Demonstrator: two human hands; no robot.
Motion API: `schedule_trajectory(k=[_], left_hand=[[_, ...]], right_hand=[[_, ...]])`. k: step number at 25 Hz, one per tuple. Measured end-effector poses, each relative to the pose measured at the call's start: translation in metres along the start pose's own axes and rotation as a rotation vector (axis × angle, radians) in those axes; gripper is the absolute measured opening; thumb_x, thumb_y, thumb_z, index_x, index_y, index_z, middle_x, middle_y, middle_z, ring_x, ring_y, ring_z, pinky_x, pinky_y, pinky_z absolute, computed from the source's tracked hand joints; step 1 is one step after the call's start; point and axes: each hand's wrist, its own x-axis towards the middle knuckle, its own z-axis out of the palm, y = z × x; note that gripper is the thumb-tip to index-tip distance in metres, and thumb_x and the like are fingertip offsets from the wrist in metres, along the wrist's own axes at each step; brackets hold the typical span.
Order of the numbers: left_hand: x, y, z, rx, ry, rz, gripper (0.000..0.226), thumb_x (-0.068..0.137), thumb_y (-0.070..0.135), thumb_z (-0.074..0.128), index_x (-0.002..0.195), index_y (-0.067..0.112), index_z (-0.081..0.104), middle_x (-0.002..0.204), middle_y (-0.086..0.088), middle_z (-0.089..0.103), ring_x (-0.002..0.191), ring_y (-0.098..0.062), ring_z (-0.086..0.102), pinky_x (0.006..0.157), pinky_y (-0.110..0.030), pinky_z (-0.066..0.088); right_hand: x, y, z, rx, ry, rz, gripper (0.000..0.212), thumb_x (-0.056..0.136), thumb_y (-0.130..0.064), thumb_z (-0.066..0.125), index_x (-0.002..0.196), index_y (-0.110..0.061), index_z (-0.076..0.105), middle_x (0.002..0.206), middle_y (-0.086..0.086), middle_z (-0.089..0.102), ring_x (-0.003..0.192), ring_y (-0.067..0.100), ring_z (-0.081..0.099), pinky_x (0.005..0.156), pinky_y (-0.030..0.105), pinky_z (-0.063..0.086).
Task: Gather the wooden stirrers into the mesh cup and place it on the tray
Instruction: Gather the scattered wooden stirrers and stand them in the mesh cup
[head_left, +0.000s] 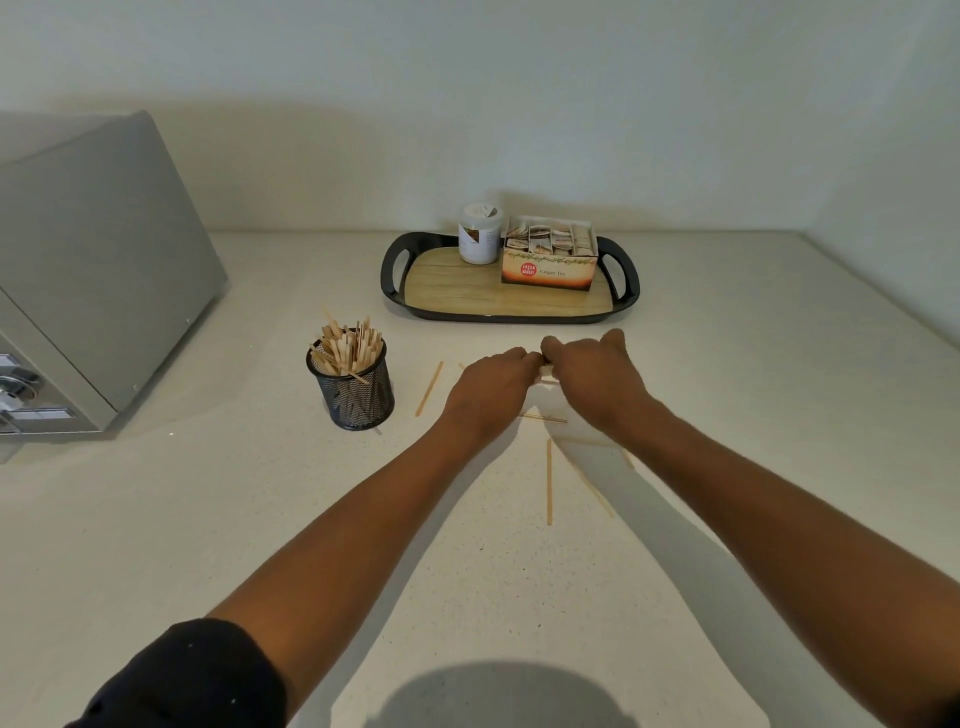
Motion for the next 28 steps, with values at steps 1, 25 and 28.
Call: schedule_trajectory(k=[1, 25, 28], left_hand=[[0.002, 0.001, -0.004, -0.015, 0.007, -0.031, 0.022, 0.098, 0.014, 0.047, 0.115, 0.017, 0.059, 0.088, -0.004, 0.060, 0.069, -0.021, 0.057, 0.059, -0.035, 0.048], [-0.041, -0.047, -0.139, -0.358, 0.412, -0.363, 0.019, 0.094, 0.001, 0.040, 0.087, 0.012, 0.054, 0.074, -0.004, 0.059, 0.065, -0.019, 0.054, 0.055, -0.022, 0.038], [-0.045, -0.071, -0.167, -0.515, 0.300, -0.413, 0.021, 0.095, 0.003, 0.038, 0.091, 0.008, 0.058, 0.080, -0.006, 0.063, 0.070, -0.019, 0.059, 0.069, -0.033, 0.051]], right_hand=[[0.005, 0.003, -0.010, -0.008, -0.010, -0.025, 0.020, 0.095, -0.008, 0.042, 0.111, -0.016, 0.050, 0.084, 0.003, 0.066, 0.077, 0.027, 0.061, 0.095, 0.047, 0.034], [0.094, -0.103, -0.119, 1.274, 0.040, 0.198, 0.019, 0.090, -0.028, 0.067, 0.089, -0.009, 0.065, 0.054, 0.000, 0.066, 0.047, 0.016, 0.063, 0.045, 0.026, 0.050], [0.117, -0.119, -0.132, 1.209, 0.016, 0.105, 0.022, 0.090, -0.029, 0.067, 0.093, -0.008, 0.063, 0.068, 0.010, 0.072, 0.051, 0.020, 0.068, 0.047, 0.028, 0.054]])
